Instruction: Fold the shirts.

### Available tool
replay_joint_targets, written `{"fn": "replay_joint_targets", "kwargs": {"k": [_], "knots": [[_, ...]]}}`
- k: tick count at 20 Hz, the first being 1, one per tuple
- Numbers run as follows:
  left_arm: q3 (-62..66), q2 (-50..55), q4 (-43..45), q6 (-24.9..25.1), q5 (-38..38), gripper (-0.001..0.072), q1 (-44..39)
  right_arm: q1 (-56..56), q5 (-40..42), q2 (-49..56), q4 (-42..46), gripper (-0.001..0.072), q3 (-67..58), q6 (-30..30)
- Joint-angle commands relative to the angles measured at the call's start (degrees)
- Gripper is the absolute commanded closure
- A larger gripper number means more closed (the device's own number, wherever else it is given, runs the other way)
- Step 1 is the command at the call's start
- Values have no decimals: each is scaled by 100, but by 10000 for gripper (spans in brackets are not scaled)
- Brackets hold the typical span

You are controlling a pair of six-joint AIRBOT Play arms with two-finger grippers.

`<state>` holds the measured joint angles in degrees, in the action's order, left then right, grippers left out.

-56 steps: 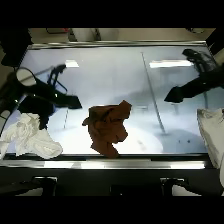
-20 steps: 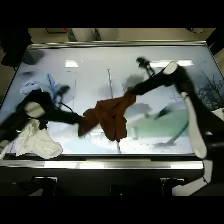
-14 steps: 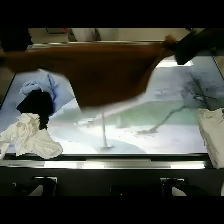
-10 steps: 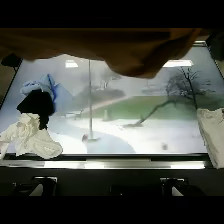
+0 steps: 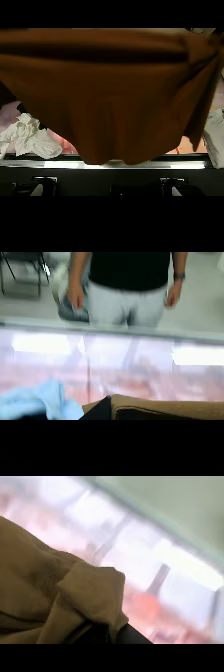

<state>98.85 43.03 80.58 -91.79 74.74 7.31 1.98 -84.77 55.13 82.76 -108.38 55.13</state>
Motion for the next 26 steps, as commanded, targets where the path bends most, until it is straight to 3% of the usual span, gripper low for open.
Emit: {"fn": "replay_joint_targets", "kwargs": {"k": [1, 2, 4, 7, 9, 11, 12, 13, 14, 15, 16, 18, 20, 22, 24, 26], "knots": [[-1888, -33, -1019, 372, 26, 684, -50, 2, -800, 422, 42, 664, 1331, 105], [-2640, -33, -1167, 490, -299, 684, -153, 2, -306, 555, 48, 663, 1971, 105], [-4135, 17, -1185, 503, -1530, 683, -433, 2, 1585, 981, 42, 662, 3086, 109], [-5270, 468, -1226, 498, -3097, 683, -686, 2, 3936, 2208, -35, 662, 3401, 487], [-5311, 1005, -1281, 481, -3412, 683, -763, 2, 4905, 2957, -542, 662, 3263, 935], [-5305, 1473, -1357, 481, -3694, 683, -811, -9, 5340, 3451, -1504, 661, 3250, 1222], [-5307, 1665, -1384, 481, -3777, 683, -815, -11, 5274, 3641, -1991, 657, 3250, 1220], [-5305, 1834, -1464, 481, -3816, 683, -822, -9, 5119, 3753, -2337, 575, 3250, 1209], [-5305, 1945, -1462, 481, -3818, 683, -835, -7, 4894, 3764, -2492, 322, 3250, 1097], [-5305, 2004, -1458, 518, -3814, 683, -848, 24, 4544, 3689, -2531, 115, 3202, 804], [-5305, 2002, -1460, 634, -3810, 683, -848, 101, 3926, 3560, -2520, 69, 3069, 306], [-5305, 1963, -1458, 968, -3738, 683, -846, 391, 2273, 3303, -2514, 58, 2664, -321], [-5305, 1969, -1458, 1283, -3506, 682, -848, 756, 514, 3108, -2667, 40, 2544, -306], [-5305, 1969, -1458, 1558, -3246, 682, -848, 828, -752, 3038, -2673, 41, 2905, -251], [-5305, 1967, -1436, 1759, -3012, 682, -846, 407, -560, 2579, -2726, 37, 4107, -81], [-5305, 1965, -1436, 1853, -2850, 682, -846, -317, 426, 2024, -3045, 10, 5534, 286]]}}
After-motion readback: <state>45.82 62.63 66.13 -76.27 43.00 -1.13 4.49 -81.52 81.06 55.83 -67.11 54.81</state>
